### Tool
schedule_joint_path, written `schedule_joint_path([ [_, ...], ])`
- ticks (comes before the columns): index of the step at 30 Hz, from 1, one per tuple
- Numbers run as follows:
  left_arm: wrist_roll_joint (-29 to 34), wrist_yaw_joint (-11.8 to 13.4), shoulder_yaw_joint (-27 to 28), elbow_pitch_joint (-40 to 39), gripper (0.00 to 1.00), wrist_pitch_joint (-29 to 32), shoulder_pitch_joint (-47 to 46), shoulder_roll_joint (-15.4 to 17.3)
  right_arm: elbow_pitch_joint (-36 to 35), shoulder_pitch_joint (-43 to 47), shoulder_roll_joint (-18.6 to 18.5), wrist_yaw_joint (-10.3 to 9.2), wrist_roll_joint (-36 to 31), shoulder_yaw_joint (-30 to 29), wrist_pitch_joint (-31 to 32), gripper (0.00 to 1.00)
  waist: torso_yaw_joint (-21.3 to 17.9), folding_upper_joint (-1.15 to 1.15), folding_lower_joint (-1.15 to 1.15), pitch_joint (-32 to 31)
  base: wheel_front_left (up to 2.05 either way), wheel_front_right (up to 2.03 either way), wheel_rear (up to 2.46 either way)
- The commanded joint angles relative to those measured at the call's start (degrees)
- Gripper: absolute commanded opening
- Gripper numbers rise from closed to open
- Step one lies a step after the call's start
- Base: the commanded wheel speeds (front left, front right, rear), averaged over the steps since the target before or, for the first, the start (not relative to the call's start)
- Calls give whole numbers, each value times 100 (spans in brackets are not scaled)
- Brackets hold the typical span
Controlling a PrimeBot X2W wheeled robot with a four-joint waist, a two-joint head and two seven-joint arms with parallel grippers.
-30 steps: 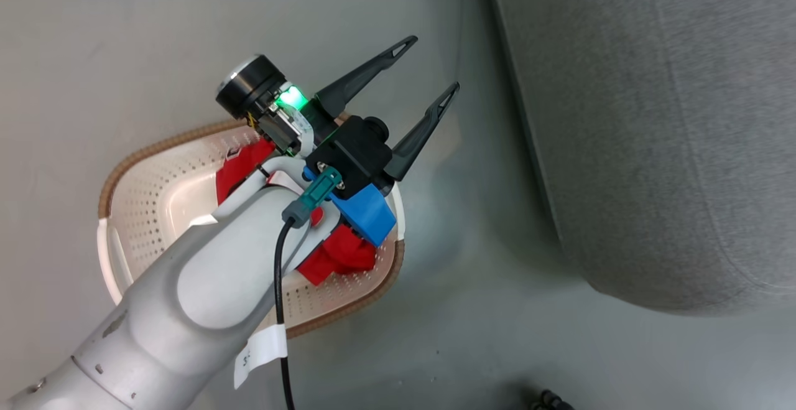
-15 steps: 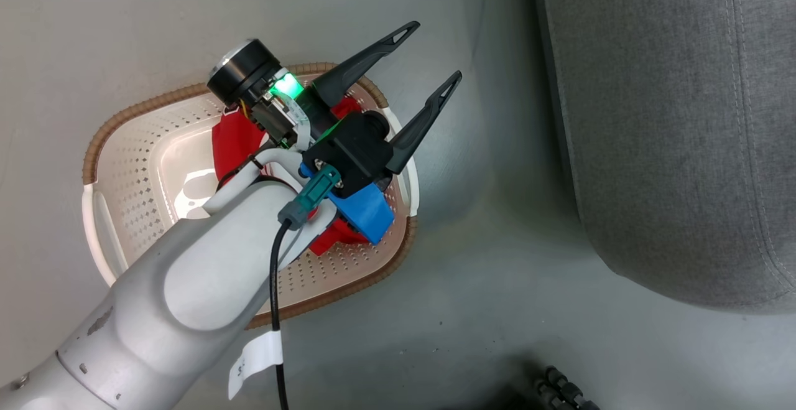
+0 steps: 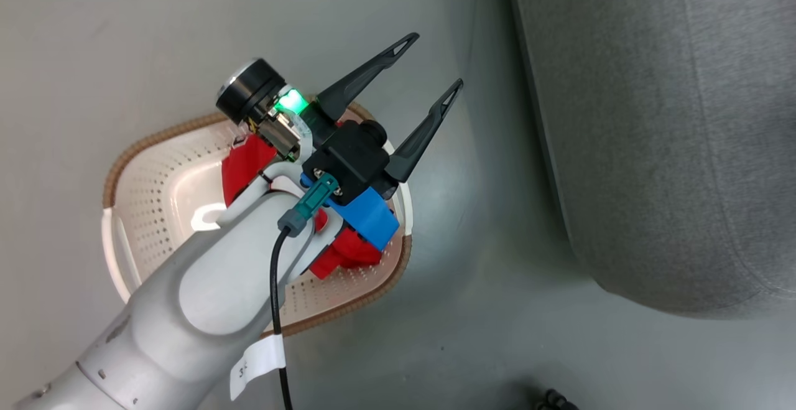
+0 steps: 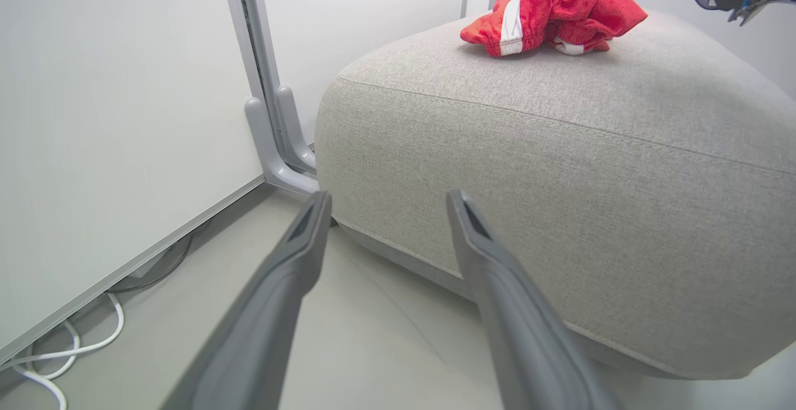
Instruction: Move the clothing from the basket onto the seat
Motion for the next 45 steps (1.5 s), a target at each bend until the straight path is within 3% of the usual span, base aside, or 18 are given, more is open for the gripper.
schedule_joint_path([
  [1, -41, 34, 38, 37, 100, -50, 78, -15, -116, 153, 43, -1, -3, -32, 3, 100, 19, 0, 0, -249, 0, 0, 0],
  [8, -327, 204, 393, 295, 100, -170, 474, -226, -1088, 1019, 355, -1, -81, 232, 2, 100, 150, 0, 0, -1095, 0, 0, 0],
  [15, -422, 373, 1200, 60, 100, -174, 1072, -230, -1771, 1620, 612, -1, 120, 1219, 3, 100, 404, 0, 0, -1813, 0, 0, 0],
  [23, -323, 444, 2261, -125, 100, -174, 1935, -265, -2067, 2015, 872, -1, 235, 2305, 3, 100, 751, 0, 0, -2473, 0, 0, 0],
  [32, -51, 313, 3285, -257, 100, -170, 2806, -473, -2127, 2420, 1064, -1, 341, 2891, 3, 100, 1096, 0, 0, -3017, 0, 0, 0],
  [45, 442, -10, 4218, -362, 100, -171, 3791, -897, -2144, 3163, 1271, -1, 351, 2867, 3, 100, 1305, 0, 0, -3556, 0, 0, 0],
])
